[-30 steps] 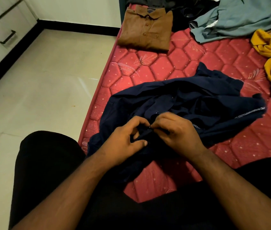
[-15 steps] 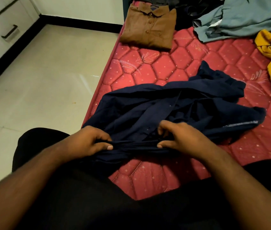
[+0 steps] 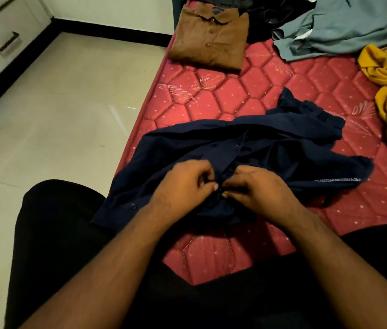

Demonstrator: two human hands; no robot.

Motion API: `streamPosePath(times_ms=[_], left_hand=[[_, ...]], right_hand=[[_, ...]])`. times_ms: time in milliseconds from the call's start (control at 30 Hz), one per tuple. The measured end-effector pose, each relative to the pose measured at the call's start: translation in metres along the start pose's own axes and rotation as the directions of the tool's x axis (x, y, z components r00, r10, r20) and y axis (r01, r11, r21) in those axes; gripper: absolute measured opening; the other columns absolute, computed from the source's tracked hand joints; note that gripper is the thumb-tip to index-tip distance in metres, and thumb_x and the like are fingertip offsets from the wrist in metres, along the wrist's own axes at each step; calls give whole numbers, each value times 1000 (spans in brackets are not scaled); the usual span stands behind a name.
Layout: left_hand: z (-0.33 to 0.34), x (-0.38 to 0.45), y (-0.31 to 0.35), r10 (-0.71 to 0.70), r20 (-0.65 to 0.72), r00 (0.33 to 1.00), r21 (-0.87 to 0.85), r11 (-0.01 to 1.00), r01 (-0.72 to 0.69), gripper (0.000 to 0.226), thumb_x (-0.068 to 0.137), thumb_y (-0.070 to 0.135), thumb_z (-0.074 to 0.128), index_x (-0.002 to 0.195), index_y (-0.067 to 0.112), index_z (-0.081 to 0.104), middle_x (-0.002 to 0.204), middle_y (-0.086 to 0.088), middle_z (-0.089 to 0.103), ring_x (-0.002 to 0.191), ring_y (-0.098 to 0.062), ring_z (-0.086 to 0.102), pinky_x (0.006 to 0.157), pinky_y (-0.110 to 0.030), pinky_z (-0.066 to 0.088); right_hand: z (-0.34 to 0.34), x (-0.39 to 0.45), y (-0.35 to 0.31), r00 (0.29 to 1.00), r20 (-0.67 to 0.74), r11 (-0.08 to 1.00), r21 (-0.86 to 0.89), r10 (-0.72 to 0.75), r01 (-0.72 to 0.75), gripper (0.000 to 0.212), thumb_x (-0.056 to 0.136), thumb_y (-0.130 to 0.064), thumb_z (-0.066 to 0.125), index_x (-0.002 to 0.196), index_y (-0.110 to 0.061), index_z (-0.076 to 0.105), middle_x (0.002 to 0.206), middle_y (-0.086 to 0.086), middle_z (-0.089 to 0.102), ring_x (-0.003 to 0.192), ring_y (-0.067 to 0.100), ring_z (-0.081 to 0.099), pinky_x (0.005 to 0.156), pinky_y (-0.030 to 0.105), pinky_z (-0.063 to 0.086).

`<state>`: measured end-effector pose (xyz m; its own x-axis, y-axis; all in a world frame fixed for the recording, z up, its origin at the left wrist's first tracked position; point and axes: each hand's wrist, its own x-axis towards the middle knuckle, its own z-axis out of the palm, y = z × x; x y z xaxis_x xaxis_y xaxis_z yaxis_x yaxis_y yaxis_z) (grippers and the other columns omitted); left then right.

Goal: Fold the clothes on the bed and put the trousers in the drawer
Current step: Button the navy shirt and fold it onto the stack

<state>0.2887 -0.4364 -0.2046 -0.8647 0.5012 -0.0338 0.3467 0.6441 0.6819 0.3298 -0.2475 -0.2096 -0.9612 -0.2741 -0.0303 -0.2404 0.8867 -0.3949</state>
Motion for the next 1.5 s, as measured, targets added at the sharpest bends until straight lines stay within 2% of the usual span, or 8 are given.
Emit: streamPosePath(times_ms=[267, 500, 600, 733, 833, 1033, 1167, 1500], left_hand=[[9, 0, -23, -77, -86, 993, 75, 994, 83, 16, 84, 17, 69, 99, 23, 67, 86, 7, 56, 83, -14, 58, 78, -33, 48], [4, -1, -23, -82, 2, 997, 59, 995, 81, 15, 81, 26, 75, 95, 25, 70, 79, 9, 58, 73, -8, 54, 72, -29, 48], [5, -3, -23, -225, -104, 969, -178, 963, 204, 4, 85, 19, 73, 81, 20, 70, 69, 7, 64, 60, -2, 53, 63, -19, 44], [-4, -7, -11, -394, 102, 913, -763, 558, 326, 8, 91, 6, 63, 90, 0, 68, 79, -11, 67, 70, -17, 59, 68, -28, 50], [-7, -8, -4, -331, 266, 905, -839, 382, 387, 14, 93, 3, 58, 100, -4, 68, 86, -13, 72, 71, -16, 67, 68, -24, 56], [-4, -9, -6, -296, 228, 928, -854, 397, 336, 15, 89, 1, 61, 90, 7, 75, 85, -10, 75, 74, -14, 71, 66, -20, 55], [-3, -8, -8, -249, 155, 956, -808, 524, 268, 18, 85, 0, 67, 101, 2, 74, 96, -11, 76, 87, -17, 72, 77, -22, 56], [-3, -9, -10, -153, -38, 987, -581, 808, 103, 20, 78, 5, 79, 95, 15, 77, 88, 7, 76, 84, -3, 71, 77, -15, 50]], right_hand=[[13, 8, -4, 971, -233, 978, 185, -55, 99, 20, 74, -18, 66, 94, -21, 72, 88, -1, 73, 80, 23, 68, 71, 40, 56], [13, 8, -3, 957, -275, 924, 336, -91, 184, 10, 75, -9, 73, 83, -10, 77, 80, -3, 73, 74, 4, 67, 71, 13, 50], [7, 9, -6, 947, -315, 890, 412, -62, 195, 9, 72, -4, 72, 77, -10, 76, 76, -5, 70, 71, 2, 65, 70, 13, 49], [0, 10, -7, 941, -331, 872, 439, -68, 217, 18, 70, 2, 69, 80, -12, 76, 78, -9, 68, 73, 1, 64, 71, 11, 47], [4, 11, -7, 929, -365, 850, 467, -66, 244, 10, 74, -4, 69, 77, -10, 76, 80, -6, 71, 75, 2, 67, 74, 19, 52], [6, 11, -5, 928, -373, 849, 481, -26, 217, 10, 75, -17, 70, 81, -16, 78, 83, -7, 75, 75, 8, 69, 76, 14, 45], [9, 11, -4, 918, -397, 871, 457, 19, 179, 8, 73, -15, 74, 80, -17, 78, 80, -10, 74, 70, 10, 65, 70, 25, 51], [12, 9, -10, 926, -373, 881, 453, 47, 138, 15, 73, -8, 74, 84, -14, 68, 75, -14, 65, 71, -1, 62, 68, 14, 48]])
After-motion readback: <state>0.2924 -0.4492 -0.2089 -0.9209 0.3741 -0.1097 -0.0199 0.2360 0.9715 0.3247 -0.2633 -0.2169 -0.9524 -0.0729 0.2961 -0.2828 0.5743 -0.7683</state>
